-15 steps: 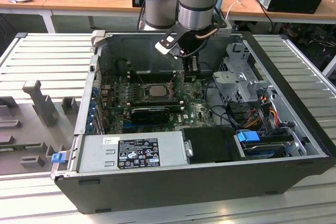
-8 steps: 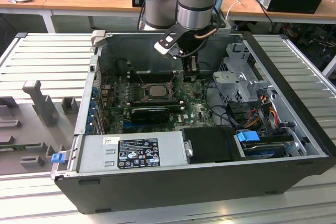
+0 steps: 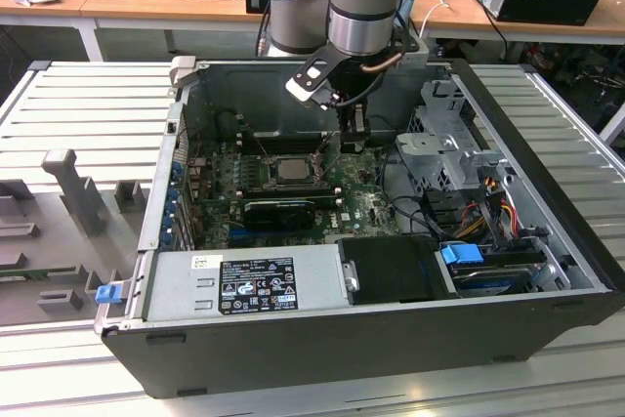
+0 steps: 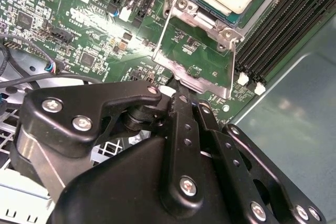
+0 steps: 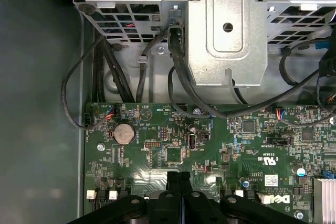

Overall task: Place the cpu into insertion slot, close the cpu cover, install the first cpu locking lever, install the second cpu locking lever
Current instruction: 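Close the cpu cover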

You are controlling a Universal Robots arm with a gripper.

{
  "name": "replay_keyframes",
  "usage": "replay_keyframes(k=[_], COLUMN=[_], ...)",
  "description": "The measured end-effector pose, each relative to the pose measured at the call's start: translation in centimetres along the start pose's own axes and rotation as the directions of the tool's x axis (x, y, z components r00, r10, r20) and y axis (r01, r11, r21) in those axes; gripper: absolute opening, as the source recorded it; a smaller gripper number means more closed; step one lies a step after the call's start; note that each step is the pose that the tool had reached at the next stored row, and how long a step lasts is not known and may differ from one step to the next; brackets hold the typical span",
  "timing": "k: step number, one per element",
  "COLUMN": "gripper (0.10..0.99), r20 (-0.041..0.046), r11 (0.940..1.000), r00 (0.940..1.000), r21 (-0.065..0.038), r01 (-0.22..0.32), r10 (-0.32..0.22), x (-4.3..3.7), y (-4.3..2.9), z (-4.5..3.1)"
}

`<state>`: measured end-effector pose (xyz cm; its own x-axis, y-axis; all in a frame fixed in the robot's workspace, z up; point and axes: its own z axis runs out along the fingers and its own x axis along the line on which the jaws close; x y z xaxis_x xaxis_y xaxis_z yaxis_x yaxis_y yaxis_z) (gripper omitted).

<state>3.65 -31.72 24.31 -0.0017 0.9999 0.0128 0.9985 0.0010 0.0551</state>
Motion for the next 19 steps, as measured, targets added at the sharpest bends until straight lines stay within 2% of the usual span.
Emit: replay_keyframes(k=[19], gripper=[0.106], r20=[-0.0001], r11=[1.0000], r00=[1.0000], r21=[0.000], r01=[0.000], r10=[0.000], x=[0.00], y=[-0.41], z=[-0.02])
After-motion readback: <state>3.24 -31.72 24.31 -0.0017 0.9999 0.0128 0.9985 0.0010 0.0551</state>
